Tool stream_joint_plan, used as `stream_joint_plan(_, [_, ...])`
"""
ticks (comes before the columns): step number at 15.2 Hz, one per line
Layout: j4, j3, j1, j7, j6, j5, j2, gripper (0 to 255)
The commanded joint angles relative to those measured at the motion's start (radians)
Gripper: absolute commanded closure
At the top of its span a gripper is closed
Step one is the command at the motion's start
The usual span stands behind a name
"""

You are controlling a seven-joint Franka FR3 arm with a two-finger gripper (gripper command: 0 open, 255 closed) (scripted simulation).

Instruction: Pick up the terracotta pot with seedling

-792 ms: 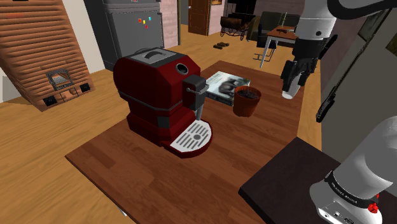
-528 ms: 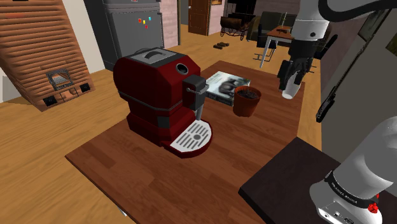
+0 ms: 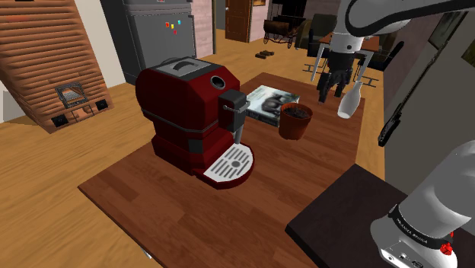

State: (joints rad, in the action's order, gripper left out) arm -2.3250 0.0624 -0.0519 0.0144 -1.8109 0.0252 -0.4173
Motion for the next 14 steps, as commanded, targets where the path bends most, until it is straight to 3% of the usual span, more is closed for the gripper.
stream_joint_plan(1, [0.034,0.017,-0.006,0.029,-0.038,0.005,0.068,0])
stream_joint_plan(14, [0.42,0.104,-0.059,0.237,-0.144,-0.036,0.551,0])
